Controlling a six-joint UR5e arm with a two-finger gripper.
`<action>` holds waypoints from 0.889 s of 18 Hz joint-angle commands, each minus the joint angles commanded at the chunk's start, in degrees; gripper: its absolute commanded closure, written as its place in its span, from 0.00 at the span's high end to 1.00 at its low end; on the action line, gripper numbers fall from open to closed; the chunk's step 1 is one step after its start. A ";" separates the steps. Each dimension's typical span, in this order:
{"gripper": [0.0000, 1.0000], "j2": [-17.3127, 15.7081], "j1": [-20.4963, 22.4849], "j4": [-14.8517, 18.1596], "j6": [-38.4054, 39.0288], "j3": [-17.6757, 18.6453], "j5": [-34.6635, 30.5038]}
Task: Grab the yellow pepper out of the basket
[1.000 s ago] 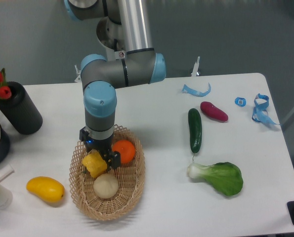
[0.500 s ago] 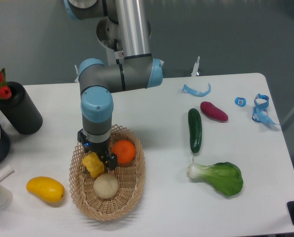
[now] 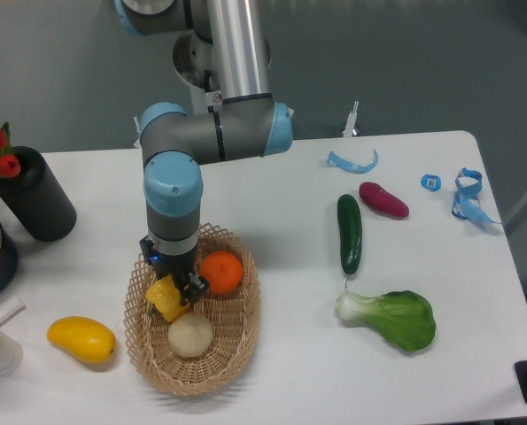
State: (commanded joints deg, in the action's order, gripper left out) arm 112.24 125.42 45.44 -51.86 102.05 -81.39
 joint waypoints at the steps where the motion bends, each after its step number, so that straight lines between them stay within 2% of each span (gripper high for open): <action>1: 0.31 -0.61 0.18 0.00 0.18 -0.97 0.18; 5: 0.31 -2.19 3.07 -0.26 2.98 -5.80 3.77; 9: 0.31 -4.30 7.73 -0.26 3.08 -8.26 9.48; 13: 0.31 -5.01 11.85 -0.26 2.99 -10.55 11.60; 16: 0.31 -4.58 14.76 -0.26 3.25 -13.88 14.23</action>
State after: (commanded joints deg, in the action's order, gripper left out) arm 107.66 140.18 45.18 -48.60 88.16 -67.15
